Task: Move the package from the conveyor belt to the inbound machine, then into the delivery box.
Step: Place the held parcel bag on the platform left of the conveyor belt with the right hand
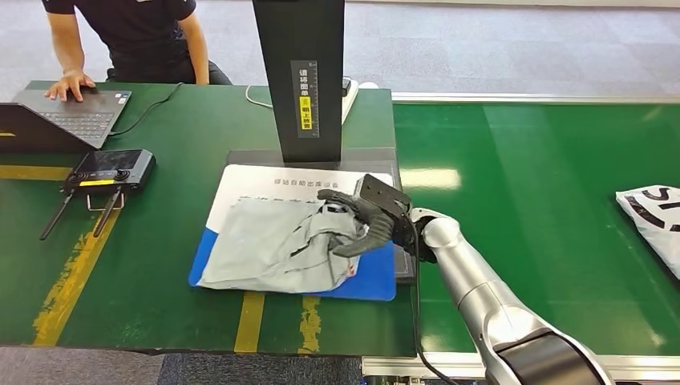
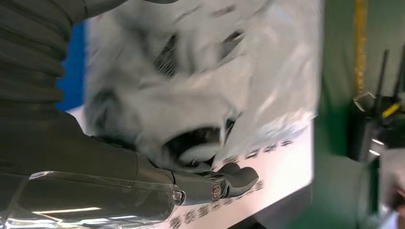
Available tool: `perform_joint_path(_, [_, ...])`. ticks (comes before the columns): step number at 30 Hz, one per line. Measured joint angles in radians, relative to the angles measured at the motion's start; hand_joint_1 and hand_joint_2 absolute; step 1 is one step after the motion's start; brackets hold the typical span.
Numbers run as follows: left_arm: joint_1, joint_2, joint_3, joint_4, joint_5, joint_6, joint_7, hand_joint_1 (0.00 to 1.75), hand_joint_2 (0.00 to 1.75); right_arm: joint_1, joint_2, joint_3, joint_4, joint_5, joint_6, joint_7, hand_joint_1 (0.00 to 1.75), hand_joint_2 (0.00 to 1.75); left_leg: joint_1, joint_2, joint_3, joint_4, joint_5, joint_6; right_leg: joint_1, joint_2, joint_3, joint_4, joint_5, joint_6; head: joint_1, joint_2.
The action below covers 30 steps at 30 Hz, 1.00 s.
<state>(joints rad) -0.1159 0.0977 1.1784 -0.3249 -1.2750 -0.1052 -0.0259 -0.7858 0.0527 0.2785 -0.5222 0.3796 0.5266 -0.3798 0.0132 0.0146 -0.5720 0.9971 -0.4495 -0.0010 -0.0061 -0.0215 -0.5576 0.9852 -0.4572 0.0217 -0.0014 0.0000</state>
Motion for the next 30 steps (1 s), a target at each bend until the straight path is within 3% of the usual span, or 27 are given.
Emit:
perform_joint_path(3, [0.006,0.0,0.001,0.001,0.011,0.0,0.004,0.0,1.75,-0.008,0.003,0.025,0.02,0.058,-0.085,0.119,0.0,1.75,0.0,0.0,0.0,0.0,0.0,0.0,0.0,0.0,0.0,0.0,0.0,0.0,0.0,0.0])
perform_joint_path(7, [0.01,-0.002,0.003,0.002,0.02,-0.005,0.004,0.0,1.75,-0.043,-0.001,0.116,0.054,0.203,-0.103,0.244,0.0,1.75,0.0,0.001,0.002,0.0,0.0,0.0,-0.001,0.0,0.001,0.0,0.0,0.0,0.0,0.0])
perform_joint_path(12, [0.003,-0.007,0.003,0.004,0.019,-0.002,0.016,0.0,1.75,-0.079,-0.009,0.232,0.076,0.288,-0.112,0.278,0.0,1.75,0.0,0.0,0.006,0.0,0.0,0.0,-0.001,0.0,0.004,-0.001,0.0,0.0,0.0,0.0])
perform_joint_path(18, [0.002,-0.009,0.003,0.007,0.019,-0.002,0.02,0.0,1.75,-0.091,-0.014,0.28,0.087,0.293,-0.134,0.276,0.0,1.75,0.0,0.0,0.009,0.0,0.0,0.0,-0.001,0.0,0.008,-0.001,0.0,0.0,0.0,0.0])
perform_joint_path(20, [0.004,-0.01,0.003,0.007,0.019,0.001,0.021,0.0,1.75,-0.082,-0.015,0.284,0.086,0.289,-0.227,0.266,0.0,1.75,0.0,0.0,0.009,0.0,0.0,0.0,-0.001,0.0,0.009,-0.001,0.0,0.0,0.0,0.0])
perform_joint_path(21, [0.006,-0.01,0.004,0.007,0.02,0.003,0.022,0.0,1.75,-0.07,-0.015,0.285,0.08,0.295,-0.319,0.262,0.0,1.75,0.0,0.0,0.009,0.0,0.0,0.0,-0.001,0.0,0.009,-0.001,0.001,0.001,0.0,0.0])
perform_joint_path(24, [0.017,-0.014,0.004,0.007,0.017,0.005,0.013,0.0,1.75,-0.005,-0.023,0.268,-0.005,0.372,-0.699,0.249,0.0,1.75,0.0,0.0,0.008,0.0,0.0,0.0,-0.001,0.0,0.007,-0.001,0.001,0.001,0.0,0.0])
perform_joint_path(26, [0.019,-0.019,0.004,0.007,0.006,0.007,0.007,0.0,1.75,0.053,-0.033,0.232,-0.119,0.422,-0.892,0.207,0.0,1.75,0.0,0.0,0.007,0.0,0.0,0.0,-0.001,0.0,0.006,-0.001,0.001,0.001,0.0,0.0])
perform_joint_path(28, [0.015,-0.023,0.004,0.007,-0.001,0.01,0.005,0.0,1.75,0.105,-0.039,0.192,-0.231,0.446,-0.979,0.167,0.0,1.75,0.0,0.0,0.006,0.0,0.0,0.0,-0.001,0.0,0.005,-0.001,0.0,0.001,0.0,0.0])
perform_joint_path(30, [0.012,-0.026,0.004,0.007,-0.004,0.011,0.005,0.0,1.75,0.143,-0.042,0.161,-0.311,0.453,-0.999,0.153,0.0,1.75,0.0,0.0,0.004,0.0,-0.001,0.0,-0.001,0.0,0.004,-0.001,0.0,0.0,0.0,0.0])
